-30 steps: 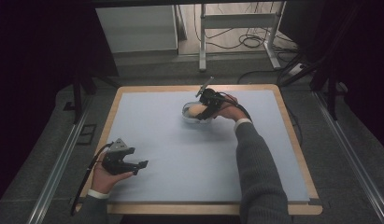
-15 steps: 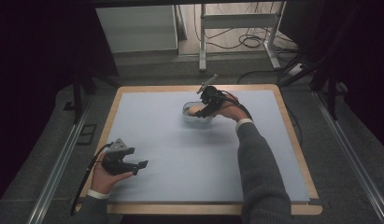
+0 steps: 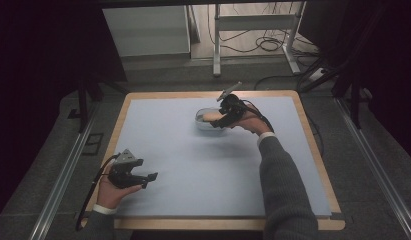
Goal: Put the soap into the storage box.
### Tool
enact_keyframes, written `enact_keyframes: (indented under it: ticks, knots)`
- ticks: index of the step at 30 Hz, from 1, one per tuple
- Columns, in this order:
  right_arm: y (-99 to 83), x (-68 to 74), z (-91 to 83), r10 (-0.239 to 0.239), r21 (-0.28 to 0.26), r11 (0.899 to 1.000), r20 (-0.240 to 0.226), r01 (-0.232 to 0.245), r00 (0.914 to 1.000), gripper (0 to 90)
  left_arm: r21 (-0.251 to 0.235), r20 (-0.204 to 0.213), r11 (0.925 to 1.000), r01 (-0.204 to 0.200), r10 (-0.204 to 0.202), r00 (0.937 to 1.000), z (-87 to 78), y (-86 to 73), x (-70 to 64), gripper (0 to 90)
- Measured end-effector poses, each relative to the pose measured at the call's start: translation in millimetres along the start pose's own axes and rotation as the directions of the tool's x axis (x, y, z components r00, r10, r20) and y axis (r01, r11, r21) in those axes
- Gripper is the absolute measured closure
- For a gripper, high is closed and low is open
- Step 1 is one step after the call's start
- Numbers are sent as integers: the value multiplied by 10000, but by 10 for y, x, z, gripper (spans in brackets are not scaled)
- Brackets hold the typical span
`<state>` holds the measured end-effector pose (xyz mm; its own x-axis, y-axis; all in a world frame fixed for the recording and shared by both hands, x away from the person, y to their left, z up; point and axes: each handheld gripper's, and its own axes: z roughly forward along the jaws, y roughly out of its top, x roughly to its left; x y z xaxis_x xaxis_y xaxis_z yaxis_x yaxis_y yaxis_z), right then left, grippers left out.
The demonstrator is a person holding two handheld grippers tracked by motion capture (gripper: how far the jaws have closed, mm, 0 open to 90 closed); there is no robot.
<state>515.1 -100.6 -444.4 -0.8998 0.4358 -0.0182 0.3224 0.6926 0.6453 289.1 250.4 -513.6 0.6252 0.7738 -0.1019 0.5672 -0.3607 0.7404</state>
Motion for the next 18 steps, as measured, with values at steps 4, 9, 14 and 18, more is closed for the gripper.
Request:
enact_keyframes:
  ticks: [4,9,14,18]
  knots:
    - [-67,37,-61,113,-233,9997,60,-112,9999,259,25,28,10000,-18,18,10000,10,1,-3,191]
    - [-201,104,-183,317,-519,9982,268,-303,9991,242,13,69,9999,-121,121,9999,18,22,-25,191]
    - [-356,171,-343,580,-876,9948,610,-526,9964,231,32,54,9999,-150,150,9999,21,23,-36,191]
    - [-508,239,-445,842,-1012,9920,901,-750,9924,229,27,37,9999,-152,152,9999,9,21,-43,191]
